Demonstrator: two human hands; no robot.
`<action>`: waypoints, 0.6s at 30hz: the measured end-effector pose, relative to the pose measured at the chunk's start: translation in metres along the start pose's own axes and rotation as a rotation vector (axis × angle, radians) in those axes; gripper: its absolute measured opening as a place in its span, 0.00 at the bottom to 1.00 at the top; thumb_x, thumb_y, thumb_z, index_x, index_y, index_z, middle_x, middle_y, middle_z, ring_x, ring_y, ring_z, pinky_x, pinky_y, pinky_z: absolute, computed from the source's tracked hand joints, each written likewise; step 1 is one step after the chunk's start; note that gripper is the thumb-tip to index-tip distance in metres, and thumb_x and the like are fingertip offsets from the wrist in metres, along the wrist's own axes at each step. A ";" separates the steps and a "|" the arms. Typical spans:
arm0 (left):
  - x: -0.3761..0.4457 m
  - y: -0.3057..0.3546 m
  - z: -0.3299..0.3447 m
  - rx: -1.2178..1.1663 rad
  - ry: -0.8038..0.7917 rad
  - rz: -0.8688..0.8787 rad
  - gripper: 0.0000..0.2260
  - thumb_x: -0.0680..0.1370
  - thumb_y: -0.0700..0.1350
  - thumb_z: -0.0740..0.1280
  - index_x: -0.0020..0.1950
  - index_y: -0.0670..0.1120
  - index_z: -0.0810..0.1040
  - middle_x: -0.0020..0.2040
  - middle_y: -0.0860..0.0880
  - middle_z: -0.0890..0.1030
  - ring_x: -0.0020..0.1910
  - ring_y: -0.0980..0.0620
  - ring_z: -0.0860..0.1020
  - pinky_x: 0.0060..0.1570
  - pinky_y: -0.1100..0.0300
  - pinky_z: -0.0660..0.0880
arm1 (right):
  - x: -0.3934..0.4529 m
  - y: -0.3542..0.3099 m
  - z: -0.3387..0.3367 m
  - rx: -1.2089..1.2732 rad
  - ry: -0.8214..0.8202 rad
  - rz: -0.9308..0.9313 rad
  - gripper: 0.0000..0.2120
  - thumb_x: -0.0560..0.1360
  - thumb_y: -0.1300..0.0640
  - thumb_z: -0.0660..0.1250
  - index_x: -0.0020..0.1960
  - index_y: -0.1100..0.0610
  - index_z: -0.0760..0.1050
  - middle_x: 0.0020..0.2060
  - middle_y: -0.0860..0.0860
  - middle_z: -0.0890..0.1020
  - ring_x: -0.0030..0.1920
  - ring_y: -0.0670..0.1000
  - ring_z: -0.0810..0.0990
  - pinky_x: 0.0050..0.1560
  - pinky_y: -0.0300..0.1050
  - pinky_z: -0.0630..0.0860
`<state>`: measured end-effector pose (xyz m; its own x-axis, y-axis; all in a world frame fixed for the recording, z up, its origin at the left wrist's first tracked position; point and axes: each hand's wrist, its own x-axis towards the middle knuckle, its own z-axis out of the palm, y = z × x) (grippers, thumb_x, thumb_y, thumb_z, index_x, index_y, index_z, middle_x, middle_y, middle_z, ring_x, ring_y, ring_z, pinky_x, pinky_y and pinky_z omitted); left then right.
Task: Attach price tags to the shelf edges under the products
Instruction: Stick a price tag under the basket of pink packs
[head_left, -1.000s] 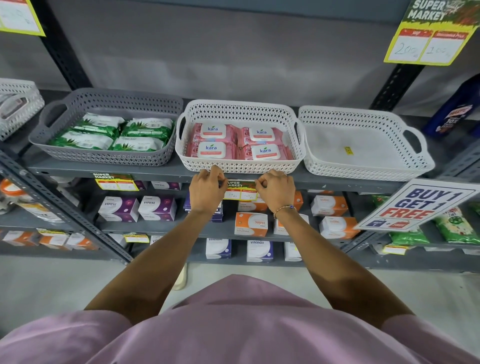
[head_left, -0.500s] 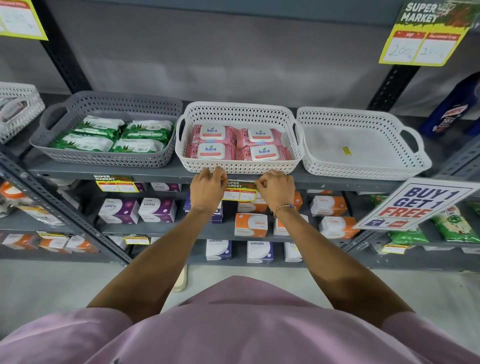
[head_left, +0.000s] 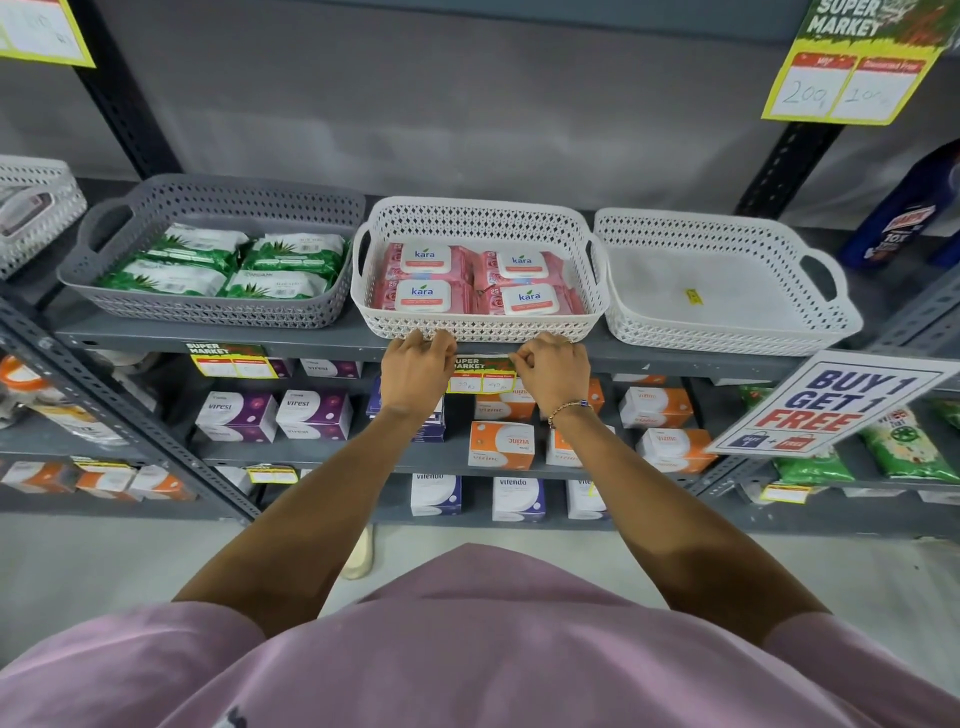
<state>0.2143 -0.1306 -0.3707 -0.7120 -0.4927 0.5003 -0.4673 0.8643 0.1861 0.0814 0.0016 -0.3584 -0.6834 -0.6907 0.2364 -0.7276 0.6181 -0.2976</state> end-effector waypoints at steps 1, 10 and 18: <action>0.000 -0.001 0.001 0.006 -0.009 0.004 0.06 0.68 0.39 0.73 0.38 0.45 0.76 0.25 0.47 0.78 0.29 0.45 0.76 0.31 0.57 0.73 | 0.000 0.000 0.000 -0.003 0.002 -0.002 0.12 0.76 0.49 0.64 0.43 0.56 0.81 0.43 0.53 0.82 0.47 0.55 0.79 0.51 0.48 0.68; 0.000 -0.001 0.001 0.013 -0.003 0.007 0.05 0.68 0.38 0.72 0.38 0.44 0.76 0.24 0.47 0.78 0.28 0.45 0.76 0.30 0.57 0.73 | 0.000 0.000 0.002 -0.022 0.003 -0.005 0.12 0.77 0.49 0.64 0.44 0.56 0.81 0.44 0.53 0.81 0.48 0.54 0.78 0.51 0.48 0.68; 0.004 0.003 -0.003 -0.021 -0.046 -0.018 0.09 0.65 0.37 0.74 0.39 0.42 0.75 0.25 0.45 0.78 0.30 0.43 0.77 0.26 0.61 0.67 | 0.001 0.001 0.002 -0.010 0.018 0.004 0.12 0.76 0.49 0.64 0.44 0.55 0.81 0.43 0.52 0.82 0.48 0.54 0.78 0.52 0.48 0.68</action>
<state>0.2114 -0.1300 -0.3657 -0.7271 -0.5118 0.4575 -0.4695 0.8570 0.2125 0.0803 0.0006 -0.3606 -0.6876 -0.6811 0.2516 -0.7250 0.6249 -0.2896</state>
